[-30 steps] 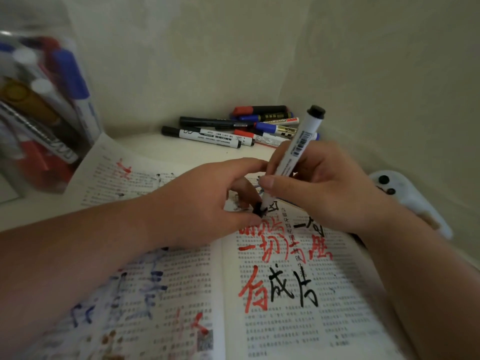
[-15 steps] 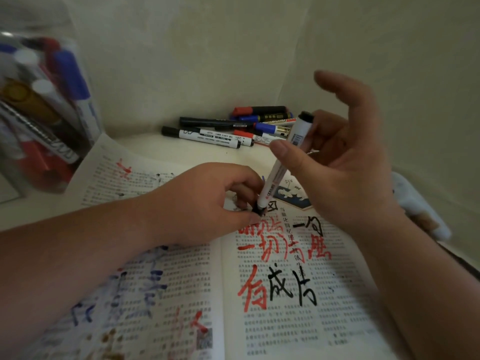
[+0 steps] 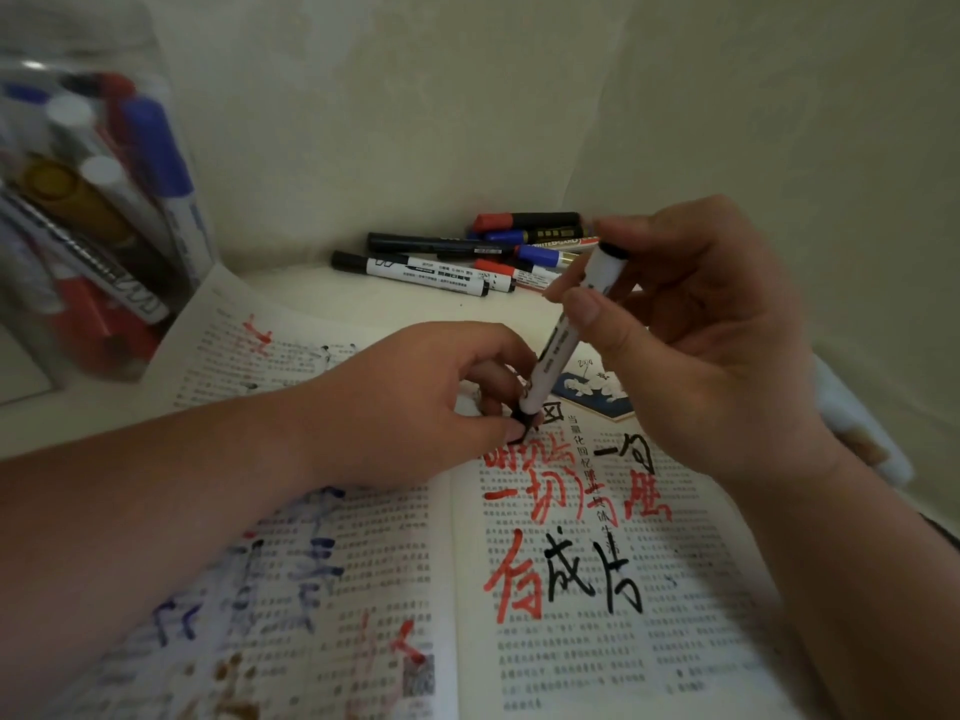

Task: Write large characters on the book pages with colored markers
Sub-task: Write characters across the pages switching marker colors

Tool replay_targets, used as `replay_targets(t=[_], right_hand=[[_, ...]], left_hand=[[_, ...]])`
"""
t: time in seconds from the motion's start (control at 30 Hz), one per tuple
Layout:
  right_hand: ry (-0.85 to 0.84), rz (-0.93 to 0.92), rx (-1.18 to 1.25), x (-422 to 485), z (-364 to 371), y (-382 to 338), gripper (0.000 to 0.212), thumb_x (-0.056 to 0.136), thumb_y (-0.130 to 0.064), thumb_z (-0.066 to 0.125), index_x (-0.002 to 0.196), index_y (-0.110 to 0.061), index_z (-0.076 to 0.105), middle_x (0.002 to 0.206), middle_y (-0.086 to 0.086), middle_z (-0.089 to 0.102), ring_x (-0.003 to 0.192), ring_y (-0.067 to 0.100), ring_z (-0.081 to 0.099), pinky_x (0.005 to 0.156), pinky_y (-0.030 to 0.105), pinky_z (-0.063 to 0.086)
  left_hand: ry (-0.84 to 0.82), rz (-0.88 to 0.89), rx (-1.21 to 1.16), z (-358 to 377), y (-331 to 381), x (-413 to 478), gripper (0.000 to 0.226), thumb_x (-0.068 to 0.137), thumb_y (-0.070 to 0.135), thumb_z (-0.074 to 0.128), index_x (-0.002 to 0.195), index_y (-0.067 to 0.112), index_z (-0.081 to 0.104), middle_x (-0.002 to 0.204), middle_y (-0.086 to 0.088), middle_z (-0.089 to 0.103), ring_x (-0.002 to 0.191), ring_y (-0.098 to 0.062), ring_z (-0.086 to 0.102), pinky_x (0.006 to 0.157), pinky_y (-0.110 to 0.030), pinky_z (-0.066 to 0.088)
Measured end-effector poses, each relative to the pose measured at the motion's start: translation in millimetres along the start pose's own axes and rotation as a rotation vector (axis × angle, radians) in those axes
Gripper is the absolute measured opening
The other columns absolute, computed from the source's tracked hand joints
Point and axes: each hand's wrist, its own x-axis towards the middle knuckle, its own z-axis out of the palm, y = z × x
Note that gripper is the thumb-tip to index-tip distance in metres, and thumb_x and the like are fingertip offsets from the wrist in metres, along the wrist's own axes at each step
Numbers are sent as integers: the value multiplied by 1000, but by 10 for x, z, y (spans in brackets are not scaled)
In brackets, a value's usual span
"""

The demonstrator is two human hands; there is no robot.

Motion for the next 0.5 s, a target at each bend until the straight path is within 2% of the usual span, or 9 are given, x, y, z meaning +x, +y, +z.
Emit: replay_targets(t=[0.1,0.27,0.37,0.43,0.5], right_hand=[[36,27,24,-7,29,-7,32,89,-5,71,112,-24,58,99,19,66,84,50,66,60,60,53],[13,48,-20,-10,167,-62,41,88,6,68,109,-26,53,91,19,64,74,44,65,61,51,52],[29,41,-28,-22,172,-98,41,89,7,67,110,-26,53,91,19,63,74,43,65,62,51,53],[32,33,-30,-31,160,-102,42,90,6,67,113,-26,53,95,15,65,77,41,67,63,53,54],[1,66,-24,-19,196,-53,40,92,1,66,118,-27,55,95,14,69,80,37,70,65,54,56]], left_hand=[[2,-3,-17,8,6,12,31,82,29,81,107,38,65,97,17,75,96,-2,70,95,-38,54],[36,0,18,19,9,21,34,77,50,77,107,38,67,99,18,74,96,-1,69,92,-40,55],[41,5,46,14,18,8,25,79,41,81,101,37,69,96,22,73,94,5,67,89,-27,53],[54,7,85,-4,41,-1,19,79,40,80,95,37,70,91,26,70,87,8,64,78,-12,47],[64,-8,119,-6,70,-4,15,80,41,80,90,36,70,85,23,68,78,9,59,66,-7,39]])
